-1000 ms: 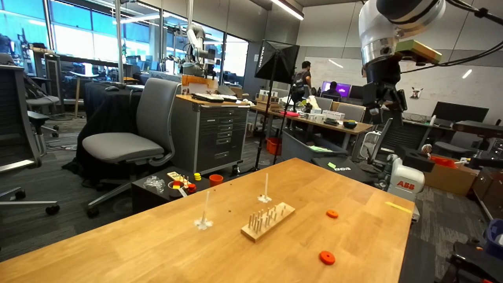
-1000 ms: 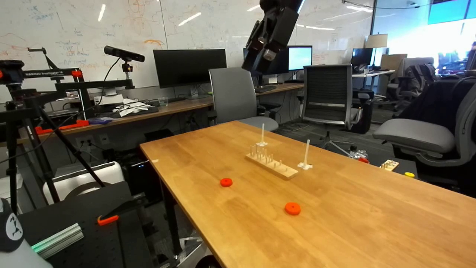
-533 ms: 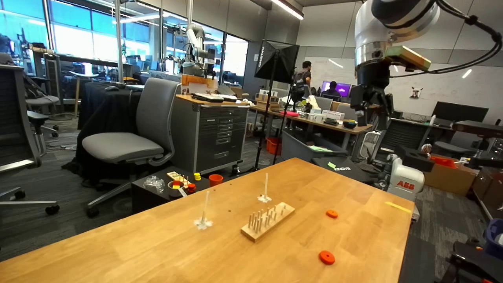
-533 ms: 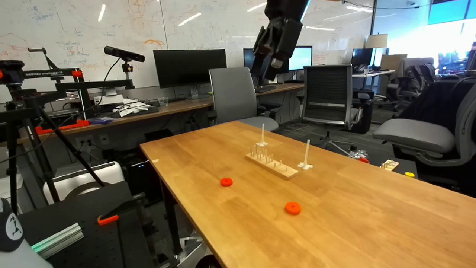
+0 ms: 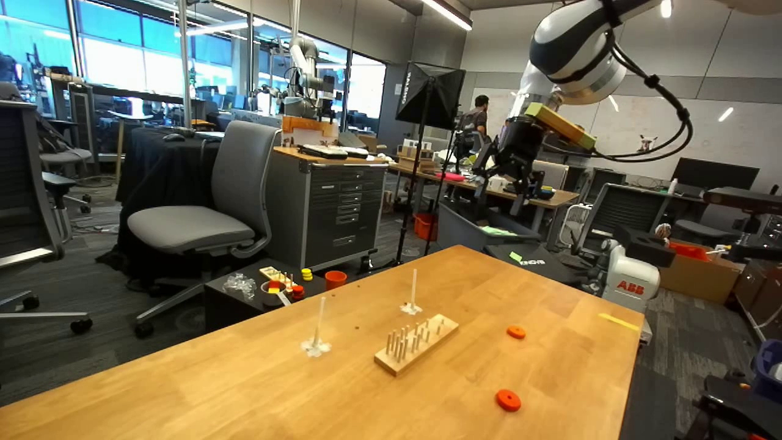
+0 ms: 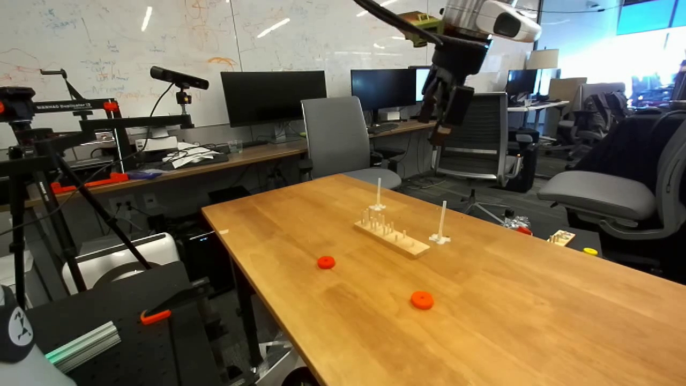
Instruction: Put the right orange object on the wooden board
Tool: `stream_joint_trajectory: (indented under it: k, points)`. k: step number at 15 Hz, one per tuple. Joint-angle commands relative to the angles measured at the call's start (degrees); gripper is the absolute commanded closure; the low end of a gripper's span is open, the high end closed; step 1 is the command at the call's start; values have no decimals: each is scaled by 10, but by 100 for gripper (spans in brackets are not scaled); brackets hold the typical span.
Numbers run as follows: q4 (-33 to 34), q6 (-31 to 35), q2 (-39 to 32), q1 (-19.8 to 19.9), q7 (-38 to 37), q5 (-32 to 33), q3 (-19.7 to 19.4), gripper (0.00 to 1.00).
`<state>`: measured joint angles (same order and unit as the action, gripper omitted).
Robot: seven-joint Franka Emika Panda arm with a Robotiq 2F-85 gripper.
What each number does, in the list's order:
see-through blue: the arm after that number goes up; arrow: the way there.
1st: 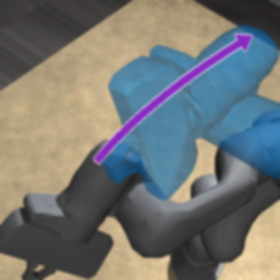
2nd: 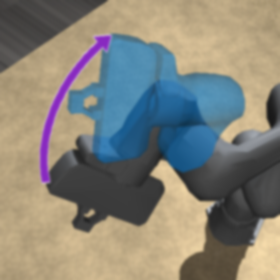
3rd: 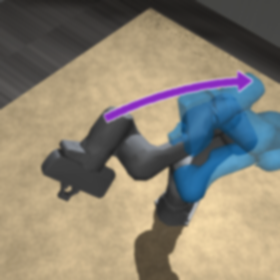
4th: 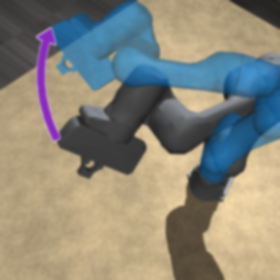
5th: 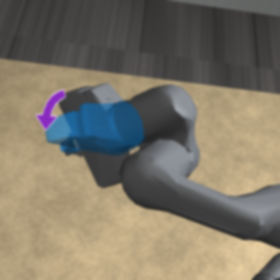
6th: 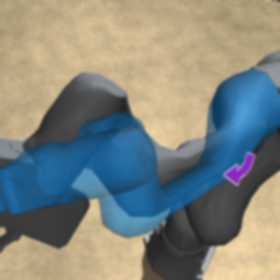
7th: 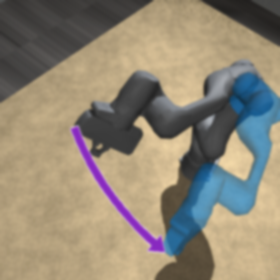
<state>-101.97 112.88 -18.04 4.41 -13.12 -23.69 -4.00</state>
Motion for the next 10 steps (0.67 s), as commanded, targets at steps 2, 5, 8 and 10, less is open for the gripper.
stream_joint_trajectory:
  k: [2,5,8,10]
  points:
    - [100,40,-85,11,-104,33,-31,0]
    - [132,39,-133,9,-173,90,-61,0]
    - [159,-12,-178,-1,-234,147,-81,0]
    - [176,-63,-205,-6,-250,174,-78,0]
